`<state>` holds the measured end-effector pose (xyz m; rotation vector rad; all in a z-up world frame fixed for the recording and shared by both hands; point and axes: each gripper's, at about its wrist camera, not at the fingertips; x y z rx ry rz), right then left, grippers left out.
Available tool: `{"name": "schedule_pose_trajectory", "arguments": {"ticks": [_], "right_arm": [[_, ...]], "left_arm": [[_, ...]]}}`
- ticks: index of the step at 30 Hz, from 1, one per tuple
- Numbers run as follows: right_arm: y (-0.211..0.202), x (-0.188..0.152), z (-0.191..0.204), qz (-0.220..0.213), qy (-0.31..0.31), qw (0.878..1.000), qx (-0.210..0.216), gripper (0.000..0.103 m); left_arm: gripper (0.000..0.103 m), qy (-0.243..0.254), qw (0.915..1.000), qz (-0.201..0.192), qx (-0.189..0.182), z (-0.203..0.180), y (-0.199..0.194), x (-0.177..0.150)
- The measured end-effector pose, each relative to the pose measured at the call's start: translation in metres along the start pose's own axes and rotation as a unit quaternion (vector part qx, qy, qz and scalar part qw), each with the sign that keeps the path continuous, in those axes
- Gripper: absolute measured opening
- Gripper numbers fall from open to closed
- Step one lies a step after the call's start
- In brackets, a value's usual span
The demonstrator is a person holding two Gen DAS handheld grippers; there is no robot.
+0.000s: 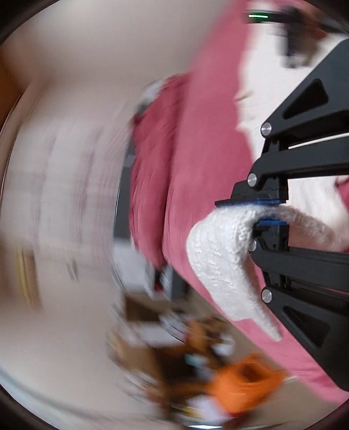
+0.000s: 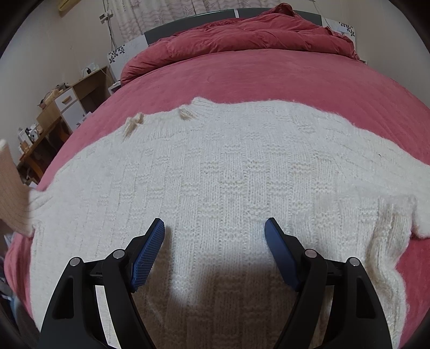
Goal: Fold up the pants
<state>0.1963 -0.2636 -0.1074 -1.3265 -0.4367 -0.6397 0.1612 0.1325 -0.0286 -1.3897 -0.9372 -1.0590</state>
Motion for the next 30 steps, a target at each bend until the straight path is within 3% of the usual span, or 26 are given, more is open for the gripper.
{"name": "schedule_pose_trajectory", "arguments": {"ticks": [3, 5, 8, 10, 11, 12, 13, 15, 18, 23, 26, 28, 30], "right_arm": [[-0.002, 0.001, -0.002, 0.0, 0.003, 1.0, 0.005, 0.076], [-0.003, 0.002, -0.004, 0.0, 0.006, 1.0, 0.012, 0.076], [-0.005, 0.003, -0.008, 0.0, 0.015, 1.0, 0.021, 0.076], [-0.008, 0.004, -0.011, -0.001, 0.022, 0.999, 0.029, 0.076], [-0.009, 0.005, -0.013, -0.002, 0.026, 0.999, 0.034, 0.076], [-0.011, 0.005, -0.014, -0.004, 0.031, 0.999, 0.04, 0.076], [-0.012, 0.006, -0.015, -0.005, 0.033, 0.998, 0.043, 0.076], [-0.014, 0.007, -0.016, -0.006, 0.041, 0.998, 0.055, 0.076], [-0.022, 0.007, -0.009, -0.01, 0.042, 0.995, 0.09, 0.076], [-0.045, 0.001, 0.037, -0.038, -0.041, 0.989, 0.136, 0.076], [-0.058, -0.009, 0.078, -0.062, -0.115, 0.979, 0.155, 0.076], [-0.063, -0.018, 0.106, -0.063, -0.156, 0.968, 0.185, 0.076], [-0.065, -0.029, 0.131, -0.064, -0.193, 0.959, 0.195, 0.076]], "left_arm": [[0.007, 0.113, 0.9928, 0.028, -0.03, -0.08, 0.011, -0.016], [0.007, 0.149, 0.986, 0.062, -0.042, -0.114, 0.022, -0.029], [0.01, 0.225, 0.9681, 0.1, -0.045, -0.164, 0.038, -0.065], [0.013, 0.281, 0.9514, 0.116, -0.05, -0.195, 0.039, -0.089], [0.035, 0.311, 0.9414, 0.122, -0.046, -0.212, 0.037, -0.1], [0.073, 0.327, 0.9363, 0.121, -0.042, -0.221, 0.035, -0.105], [0.082, 0.345, 0.9311, 0.111, -0.041, -0.231, 0.03, -0.108], [0.083, 0.368, 0.9239, 0.086, -0.057, -0.244, 0.008, -0.111], [0.086, 0.341, 0.9318, 0.091, -0.085, -0.235, -0.019, -0.108], [0.091, 0.268, 0.959, 0.076, -0.054, -0.181, -0.053, -0.111], [0.094, 0.173, 0.9822, 0.066, -0.032, -0.138, -0.067, -0.113], [0.094, 0.111, 0.9919, 0.062, -0.007, -0.11, -0.06, -0.117], [0.094, 0.031, 0.9965, 0.073, 0.025, -0.084, -0.053, -0.124]]}}
Point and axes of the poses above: each gripper's, at about its wrist camera, not at the fingertips, and y roughly the way its jaws point, z to its left, x to its top, and after that the axes turned 2 degrees about y, right-handed
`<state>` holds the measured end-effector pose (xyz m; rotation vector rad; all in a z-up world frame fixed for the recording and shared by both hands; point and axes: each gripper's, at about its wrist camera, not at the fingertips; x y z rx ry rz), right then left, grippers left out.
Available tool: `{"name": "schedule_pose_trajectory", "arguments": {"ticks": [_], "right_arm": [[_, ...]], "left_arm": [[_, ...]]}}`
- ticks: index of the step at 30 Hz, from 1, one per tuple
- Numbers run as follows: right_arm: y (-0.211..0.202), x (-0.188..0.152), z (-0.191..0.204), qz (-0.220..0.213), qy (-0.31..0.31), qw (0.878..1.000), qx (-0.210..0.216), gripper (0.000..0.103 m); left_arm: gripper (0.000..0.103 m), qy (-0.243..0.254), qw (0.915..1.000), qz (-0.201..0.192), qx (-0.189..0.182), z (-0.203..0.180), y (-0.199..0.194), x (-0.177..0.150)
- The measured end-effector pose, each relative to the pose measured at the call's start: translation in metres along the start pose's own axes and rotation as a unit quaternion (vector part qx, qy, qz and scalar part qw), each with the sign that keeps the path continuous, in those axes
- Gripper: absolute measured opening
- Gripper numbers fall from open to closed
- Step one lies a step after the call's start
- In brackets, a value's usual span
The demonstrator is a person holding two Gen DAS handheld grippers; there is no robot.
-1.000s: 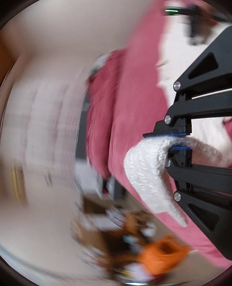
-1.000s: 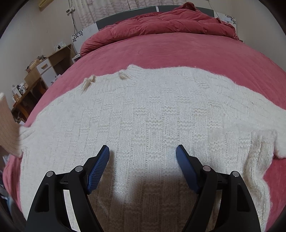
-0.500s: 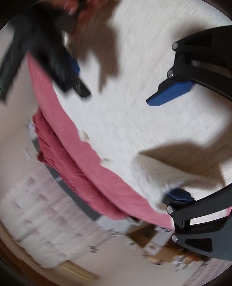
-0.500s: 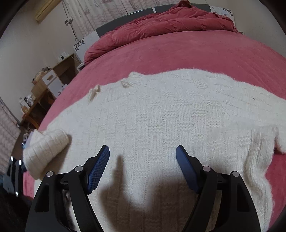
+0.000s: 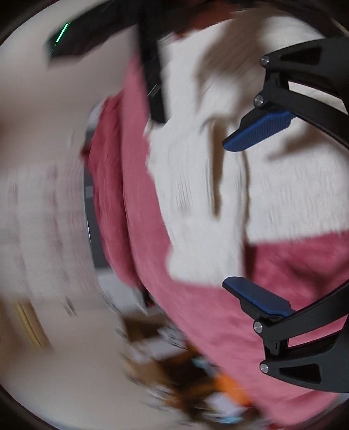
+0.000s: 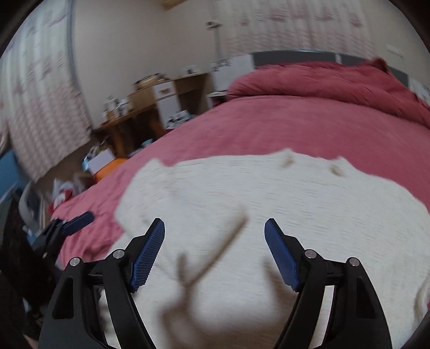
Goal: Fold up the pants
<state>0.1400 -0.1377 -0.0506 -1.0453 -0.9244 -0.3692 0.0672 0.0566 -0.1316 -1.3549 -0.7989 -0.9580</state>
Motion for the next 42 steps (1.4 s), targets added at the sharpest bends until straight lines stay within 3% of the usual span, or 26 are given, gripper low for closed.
{"name": "schedule_pose_trajectory", "arguments": {"ticks": [2, 6, 8, 10, 11, 13, 16, 19, 22, 26, 29, 30, 32, 33, 34, 37, 39, 42], "right_arm": [[0.014, -0.002, 0.027, 0.013, -0.044, 0.999, -0.008, 0.076], [0.049, -0.006, 0.056, 0.053, -0.122, 0.99, -0.049, 0.073], [0.066, -0.011, 0.057, 0.073, -0.147, 0.983, -0.076, 0.062], [0.078, -0.01, 0.048, 0.089, -0.143, 0.981, -0.1, 0.04], [0.079, -0.009, 0.04, 0.091, -0.129, 0.983, -0.097, 0.035], [0.07, 0.0, 0.024, 0.08, -0.084, 0.99, -0.079, 0.014], [0.038, 0.012, -0.003, 0.04, -0.007, 0.997, -0.058, 0.014], [0.005, 0.017, -0.05, 0.001, 0.093, 0.995, -0.047, 0.013], [-0.02, 0.007, -0.113, -0.022, 0.224, 0.973, -0.047, 0.014], [-0.022, -0.022, -0.171, -0.003, 0.335, 0.941, -0.053, 0.01], [-0.014, -0.043, -0.188, 0.022, 0.394, 0.919, -0.006, 0.01], [-0.012, -0.048, -0.189, 0.034, 0.41, 0.912, 0.008, 0.011], [-0.011, -0.057, -0.188, 0.049, 0.433, 0.9, 0.025, 0.031], [-0.012, -0.06, -0.185, 0.047, 0.437, 0.897, 0.031, 0.05], [-0.019, -0.063, -0.178, 0.041, 0.439, 0.897, 0.037, 0.059], [-0.033, -0.064, -0.165, 0.053, 0.411, 0.91, 0.015, 0.059], [-0.031, -0.073, -0.156, 0.071, 0.409, 0.909, 0.041, 0.059], [-0.022, -0.073, -0.145, 0.088, 0.388, 0.917, 0.035, 0.039]], "left_arm": [[0.094, -0.067, 0.9973, 0.027, 0.015, 0.021, 0.013, -0.012], [0.093, -0.098, 0.9932, 0.057, 0.025, 0.033, 0.025, -0.03], [0.093, -0.099, 0.9937, 0.047, 0.024, 0.034, 0.021, -0.032], [0.093, -0.09, 0.9944, 0.05, 0.026, 0.035, 0.024, -0.031], [0.093, -0.087, 0.9945, 0.051, 0.028, 0.032, 0.027, -0.026], [0.094, -0.089, 0.9937, 0.061, 0.03, 0.031, 0.029, -0.023], [0.094, -0.104, 0.9913, 0.076, 0.025, 0.034, 0.027, -0.014], [0.095, -0.099, 0.9915, 0.079, 0.028, 0.039, 0.035, 0.005], [0.097, -0.071, 0.9917, 0.099, 0.04, 0.035, 0.046, 0.019], [0.097, -0.041, 0.9909, 0.118, 0.05, 0.032, 0.062, 0.032], [0.097, -0.03, 0.9901, 0.126, 0.053, 0.03, 0.068, 0.036], [0.097, -0.031, 0.9901, 0.127, 0.052, 0.03, 0.068, 0.036], [0.097, -0.044, 0.9902, 0.123, 0.05, 0.032, 0.064, 0.036], [0.097, -0.053, 0.9904, 0.119, 0.047, 0.035, 0.062, 0.035], [0.097, -0.059, 0.9905, 0.116, 0.045, 0.037, 0.06, 0.034], [0.097, -0.08, 0.9896, 0.111, 0.044, 0.046, 0.052, 0.027], [0.097, -0.092, 0.9891, 0.111, 0.03, 0.051, 0.047, 0.021], [0.097, -0.088, 0.9881, 0.123, 0.028, 0.052, 0.047, 0.012]]}}
Point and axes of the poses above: each gripper's, at about its wrist camera, not at the fingertips, and y roughly the way its jaws point, z to its left, x to its top, and after that the axes turned 2 degrees about y, right-handed
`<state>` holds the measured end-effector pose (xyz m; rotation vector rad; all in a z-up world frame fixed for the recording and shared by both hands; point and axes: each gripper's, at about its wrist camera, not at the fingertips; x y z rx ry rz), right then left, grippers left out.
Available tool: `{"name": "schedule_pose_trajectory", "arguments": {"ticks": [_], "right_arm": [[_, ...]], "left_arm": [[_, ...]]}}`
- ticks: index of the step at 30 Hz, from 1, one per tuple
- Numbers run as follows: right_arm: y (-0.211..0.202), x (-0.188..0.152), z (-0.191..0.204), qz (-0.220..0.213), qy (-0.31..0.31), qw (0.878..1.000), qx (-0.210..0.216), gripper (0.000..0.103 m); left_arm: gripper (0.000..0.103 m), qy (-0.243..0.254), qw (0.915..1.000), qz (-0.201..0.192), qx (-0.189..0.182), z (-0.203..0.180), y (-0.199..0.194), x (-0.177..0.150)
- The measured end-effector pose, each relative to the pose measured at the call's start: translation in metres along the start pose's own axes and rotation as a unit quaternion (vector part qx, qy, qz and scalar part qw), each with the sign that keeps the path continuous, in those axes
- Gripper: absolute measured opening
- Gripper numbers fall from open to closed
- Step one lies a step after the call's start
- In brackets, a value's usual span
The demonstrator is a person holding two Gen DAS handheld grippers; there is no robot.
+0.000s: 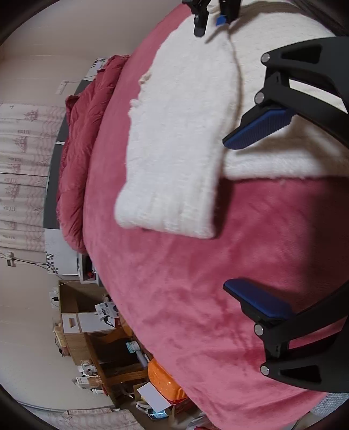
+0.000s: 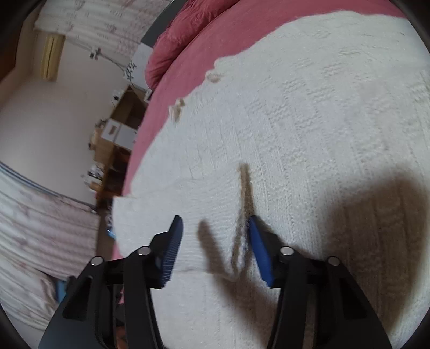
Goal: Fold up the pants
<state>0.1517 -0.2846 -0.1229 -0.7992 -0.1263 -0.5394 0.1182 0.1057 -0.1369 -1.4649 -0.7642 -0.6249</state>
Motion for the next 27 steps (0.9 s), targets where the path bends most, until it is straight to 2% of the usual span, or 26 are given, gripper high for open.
{"name": "schedule_pose_trajectory", "arguments": {"ticks": [1, 3, 5, 7, 10, 11, 13, 17, 22, 24, 27], "right_arm": [[0.005, -0.001, 0.005, -0.001, -0.019, 1.0, -0.011, 0.025], [0.012, 0.0, 0.014, 0.006, -0.036, 0.999, -0.007, 0.005], [0.004, 0.009, 0.028, -0.025, -0.068, 0.997, -0.012, 0.005], [-0.014, 0.033, 0.049, -0.086, -0.11, 0.99, -0.022, 0.005], [-0.039, 0.058, 0.064, -0.177, -0.158, 0.969, -0.071, 0.005], [-0.043, 0.067, 0.065, -0.194, -0.166, 0.963, -0.087, 0.005], [-0.045, 0.084, 0.054, -0.2, -0.155, 0.963, -0.095, 0.005], [-0.036, 0.101, 0.03, -0.174, -0.109, 0.976, -0.073, 0.005], [-0.032, 0.097, 0.033, -0.166, -0.107, 0.979, -0.059, 0.005], [-0.032, 0.093, 0.036, -0.169, -0.107, 0.978, -0.053, 0.005], [-0.036, 0.088, 0.035, -0.17, -0.109, 0.978, -0.048, 0.005]], "left_arm": [[0.097, 0.004, 1.0, 0.004, 0.005, 0.0, 0.002, -0.003], [0.097, 0.007, 0.9999, 0.011, 0.008, 0.0, 0.004, -0.004], [0.097, 0.008, 0.9999, 0.012, 0.009, 0.001, 0.004, -0.001], [0.097, 0.015, 0.9997, 0.014, 0.016, 0.001, 0.005, 0.006], [0.099, 0.028, 0.9993, 0.018, 0.019, -0.002, 0.009, 0.019], [0.099, 0.035, 0.999, 0.021, 0.017, -0.005, 0.013, 0.024], [0.099, 0.048, 0.9984, 0.022, 0.017, -0.013, 0.017, 0.031], [0.099, 0.106, 0.9937, 0.033, 0.017, -0.042, 0.027, 0.043], [0.099, 0.167, 0.9814, 0.023, 0.092, -0.075, 0.045, 0.055], [0.099, 0.167, 0.978, 0.022, 0.123, -0.08, 0.053, 0.063], [0.099, 0.138, 0.9789, 0.013, 0.151, -0.07, 0.055, 0.073]]}}
Point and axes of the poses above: each gripper's, at about its wrist camera, not at the fingertips, and y roughly the way its jaws point, z to its left, x to its top, and after that the axes turned 2 degrees about y, right-handed
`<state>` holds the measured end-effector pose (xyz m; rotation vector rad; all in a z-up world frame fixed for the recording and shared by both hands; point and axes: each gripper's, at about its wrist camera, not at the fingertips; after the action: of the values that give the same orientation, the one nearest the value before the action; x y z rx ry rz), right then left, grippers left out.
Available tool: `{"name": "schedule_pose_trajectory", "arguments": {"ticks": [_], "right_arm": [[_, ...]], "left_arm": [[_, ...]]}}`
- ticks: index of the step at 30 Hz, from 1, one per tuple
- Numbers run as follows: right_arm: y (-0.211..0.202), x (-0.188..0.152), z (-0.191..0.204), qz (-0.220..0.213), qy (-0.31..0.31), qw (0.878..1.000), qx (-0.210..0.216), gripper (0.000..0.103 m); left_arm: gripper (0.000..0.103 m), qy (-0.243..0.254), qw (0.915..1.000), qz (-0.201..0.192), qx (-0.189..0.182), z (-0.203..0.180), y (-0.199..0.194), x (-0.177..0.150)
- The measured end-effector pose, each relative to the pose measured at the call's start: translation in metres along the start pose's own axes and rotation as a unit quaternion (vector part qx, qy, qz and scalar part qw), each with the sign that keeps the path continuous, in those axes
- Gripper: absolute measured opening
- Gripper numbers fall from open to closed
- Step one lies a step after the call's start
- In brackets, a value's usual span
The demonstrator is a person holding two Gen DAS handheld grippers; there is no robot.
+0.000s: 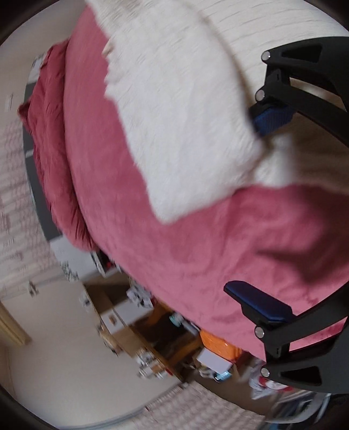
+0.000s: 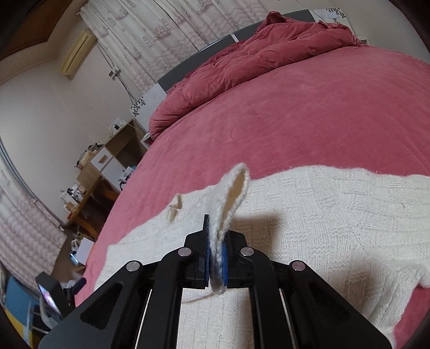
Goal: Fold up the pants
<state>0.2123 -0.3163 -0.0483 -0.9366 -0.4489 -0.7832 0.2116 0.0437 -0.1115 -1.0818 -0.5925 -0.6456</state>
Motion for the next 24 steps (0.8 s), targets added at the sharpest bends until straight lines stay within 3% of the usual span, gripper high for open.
{"name": "schedule_pose_trajectory", "arguments": {"ticks": [2, 5, 9, 14, 17, 18, 19, 20, 24], "right_arm": [[-0.003, 0.0, 0.0, -0.004, 0.007, 1.0, 0.007, 0.005], [-0.012, -0.005, -0.012, 0.007, 0.054, 0.997, 0.052, 0.005], [0.007, -0.016, -0.016, 0.051, 0.056, 0.997, 0.018, 0.005], [0.031, -0.026, -0.019, 0.079, 0.039, 0.995, -0.037, 0.005], [0.026, -0.03, -0.027, 0.087, 0.072, 0.993, -0.025, 0.009], [0.023, -0.032, -0.028, 0.089, 0.078, 0.993, -0.024, 0.029], [0.019, -0.036, -0.029, 0.09, 0.085, 0.992, -0.021, 0.061], [0.014, -0.039, -0.029, 0.088, 0.09, 0.992, -0.011, 0.07], [0.007, -0.047, -0.026, 0.096, 0.074, 0.993, 0.005, 0.065]], "left_arm": [[0.098, -0.037, 0.9993, -0.002, 0.009, 0.02, 0.0, -0.003], [0.097, -0.098, 0.995, 0.009, -0.016, 0.055, 0.005, -0.023], [0.097, -0.162, 0.9813, 0.069, -0.077, 0.074, 0.025, -0.045], [0.097, -0.136, 0.9851, 0.066, -0.081, 0.066, 0.017, -0.048], [0.097, -0.143, 0.9832, 0.062, -0.096, 0.066, 0.011, -0.057], [0.097, -0.147, 0.9819, 0.058, -0.103, 0.068, 0.007, -0.061], [0.097, -0.152, 0.9804, 0.055, -0.112, 0.068, 0.003, -0.062], [0.097, -0.157, 0.9784, 0.052, -0.123, 0.071, 0.002, -0.063], [0.098, -0.184, 0.9644, 0.011, -0.189, 0.083, -0.02, -0.081]]}}
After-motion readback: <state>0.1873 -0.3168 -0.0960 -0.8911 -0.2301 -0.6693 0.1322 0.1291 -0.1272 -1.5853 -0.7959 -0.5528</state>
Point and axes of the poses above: each gripper's, at about its wrist camera, not at the fingertips, and y roughly the way its jaws point, z to its left, x to its top, and after that the axes turned 2 degrees about y, right-handed
